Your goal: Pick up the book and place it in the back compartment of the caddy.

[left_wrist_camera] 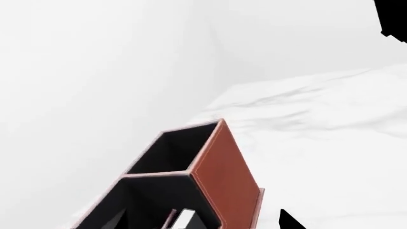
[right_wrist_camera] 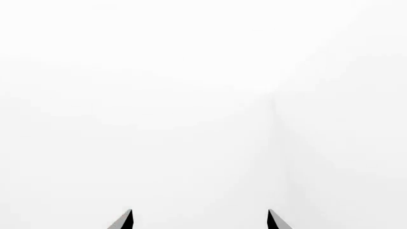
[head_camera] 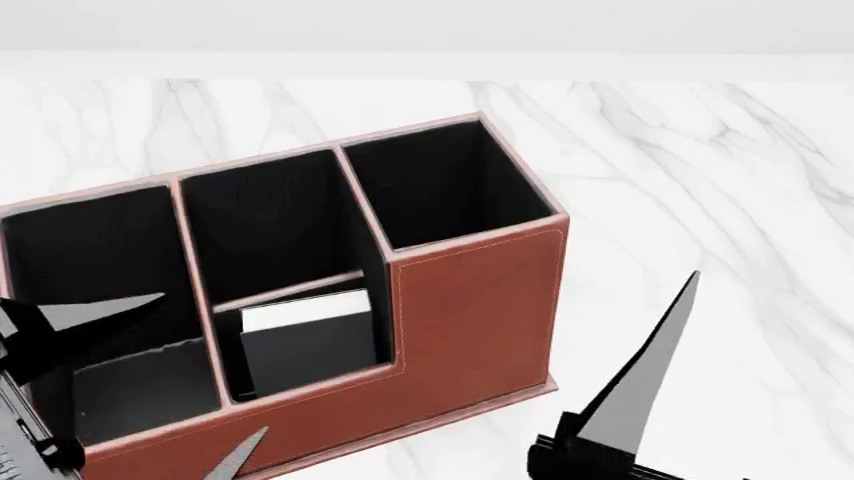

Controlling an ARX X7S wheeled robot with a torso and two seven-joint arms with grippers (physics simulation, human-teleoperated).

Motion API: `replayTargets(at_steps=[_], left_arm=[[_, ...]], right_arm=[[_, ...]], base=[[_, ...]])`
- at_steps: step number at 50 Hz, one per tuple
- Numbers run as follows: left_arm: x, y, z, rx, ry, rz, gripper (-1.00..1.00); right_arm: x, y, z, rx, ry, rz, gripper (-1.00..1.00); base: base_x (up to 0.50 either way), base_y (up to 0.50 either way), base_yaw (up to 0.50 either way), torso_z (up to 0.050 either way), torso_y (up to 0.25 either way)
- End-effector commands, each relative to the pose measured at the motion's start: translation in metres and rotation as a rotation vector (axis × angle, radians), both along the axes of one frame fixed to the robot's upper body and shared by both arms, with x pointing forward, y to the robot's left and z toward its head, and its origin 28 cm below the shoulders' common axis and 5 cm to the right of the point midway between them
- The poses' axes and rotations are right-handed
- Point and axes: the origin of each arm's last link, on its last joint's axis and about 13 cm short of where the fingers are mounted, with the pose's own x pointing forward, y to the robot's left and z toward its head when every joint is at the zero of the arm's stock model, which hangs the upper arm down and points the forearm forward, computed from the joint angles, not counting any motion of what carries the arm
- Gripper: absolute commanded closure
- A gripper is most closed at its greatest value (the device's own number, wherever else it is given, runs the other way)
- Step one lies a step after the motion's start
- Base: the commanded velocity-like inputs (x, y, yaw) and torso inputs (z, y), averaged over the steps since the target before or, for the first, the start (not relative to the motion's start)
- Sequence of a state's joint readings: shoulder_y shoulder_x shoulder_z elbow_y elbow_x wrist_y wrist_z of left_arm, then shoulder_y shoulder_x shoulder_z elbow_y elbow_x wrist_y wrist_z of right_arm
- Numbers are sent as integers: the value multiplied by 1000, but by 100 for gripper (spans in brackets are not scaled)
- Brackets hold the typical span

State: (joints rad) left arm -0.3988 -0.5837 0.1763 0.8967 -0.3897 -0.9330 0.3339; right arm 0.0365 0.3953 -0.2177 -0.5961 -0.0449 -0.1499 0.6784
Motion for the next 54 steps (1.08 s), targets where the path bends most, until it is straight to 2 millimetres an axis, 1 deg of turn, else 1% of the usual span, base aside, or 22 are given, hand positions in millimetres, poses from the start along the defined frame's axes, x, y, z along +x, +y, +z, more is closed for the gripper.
replayTargets(at_steps=[1, 8, 16, 25, 28, 32, 35, 40, 50, 52, 54], left_arm=[[9, -1, 25, 25, -9, -2, -100], [10, -2, 44, 45, -29, 7, -100], [7, -5, 60, 52, -61, 4, -100], [-1, -7, 75, 71, -89, 21, -100], [-6, -7, 80, 79, -127, 55, -100], [-15, -9, 83, 76, -142, 24, -100], [-20, -10, 85, 84, -186, 73, -100], [-35, -11, 89, 85, -235, 73, -100], [-59, -14, 90, 94, -298, 38, -100], [-63, -14, 88, 109, -325, 70, -100], [-65, -15, 87, 104, -321, 40, -100]], right_arm=[[5, 4, 31, -26, -41, 4, -100], [5, 2, 51, -28, -82, -21, -100], [3, -1, 67, -17, -109, -28, -100], [2, -3, 75, -9, -121, -31, -100], [1, -4, 77, -7, -126, -34, -100], [-4, -4, 78, 3, -149, -33, -100], [-8, -6, 80, 3, -163, -35, -100], [-14, -8, 82, 7, -186, -38, -100], [-21, -9, 81, 8, -219, -46, -100], [-23, -10, 81, 13, -228, -40, -100], [-24, -10, 80, 11, -229, -40, -100]], base=[[0, 0, 0, 0, 0], [0, 0, 0, 0, 0], [0, 0, 0, 0, 0], [0, 0, 0, 0, 0], [0, 0, 0, 0, 0], [0, 0, 0, 0, 0], [0, 0, 0, 0, 0], [0, 0, 0, 0, 0], [0, 0, 0, 0, 0], [0, 0, 0, 0, 0], [0, 0, 0, 0, 0]])
